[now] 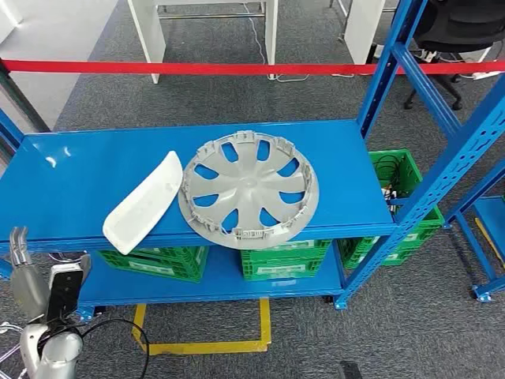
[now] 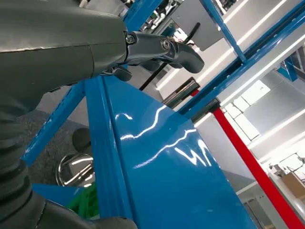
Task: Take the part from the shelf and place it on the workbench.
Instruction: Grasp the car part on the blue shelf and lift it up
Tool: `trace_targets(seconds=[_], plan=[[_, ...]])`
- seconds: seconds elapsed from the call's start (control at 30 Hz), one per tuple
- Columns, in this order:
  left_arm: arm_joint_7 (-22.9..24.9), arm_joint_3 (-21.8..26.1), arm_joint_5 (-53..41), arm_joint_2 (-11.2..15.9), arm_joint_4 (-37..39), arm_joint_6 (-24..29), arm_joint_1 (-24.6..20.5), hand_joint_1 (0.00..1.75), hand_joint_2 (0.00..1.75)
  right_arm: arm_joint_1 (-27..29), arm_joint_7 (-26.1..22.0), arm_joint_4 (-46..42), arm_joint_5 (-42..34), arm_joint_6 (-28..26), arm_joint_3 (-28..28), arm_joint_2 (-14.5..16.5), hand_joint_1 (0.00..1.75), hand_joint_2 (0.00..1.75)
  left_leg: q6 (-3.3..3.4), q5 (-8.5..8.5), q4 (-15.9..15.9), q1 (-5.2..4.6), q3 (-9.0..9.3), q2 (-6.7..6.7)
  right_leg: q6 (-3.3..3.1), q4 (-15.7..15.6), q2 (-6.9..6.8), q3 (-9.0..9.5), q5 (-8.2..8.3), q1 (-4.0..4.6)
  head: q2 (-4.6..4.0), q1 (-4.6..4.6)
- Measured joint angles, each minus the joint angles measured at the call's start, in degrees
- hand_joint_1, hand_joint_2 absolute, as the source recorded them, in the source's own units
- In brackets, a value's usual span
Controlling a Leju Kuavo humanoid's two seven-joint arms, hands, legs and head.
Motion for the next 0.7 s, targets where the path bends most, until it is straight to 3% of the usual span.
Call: trace_targets(seconds=[0.43, 0.7], plan=[[1.84, -0.45, -13.39, 0.32, 3.14, 0.97, -2.00, 0.00, 1.75, -0.01, 0.35, 0.20, -0.13, 0.19, 0.00, -0.30, 0.00, 0.00, 0.00, 0.00, 0.02, 0.00, 0.00, 0.01, 0.00, 0.00, 0.01, 0.00, 0.00, 0.00, 0.00, -0.01], [3.20, -3.42, -18.05, -0.07, 4.39, 0.98, -2.32, 0.00, 1.75, -0.01, 0.35, 0.40, 0.02, 0.42, 0.00, -0.55, 0.00, 0.00, 0.00, 0.00, 0.02, 0.00, 0.00, 0.01, 0.00, 0.00, 0.01, -0.01, 0.00, 0.00, 0.00, -0.01]])
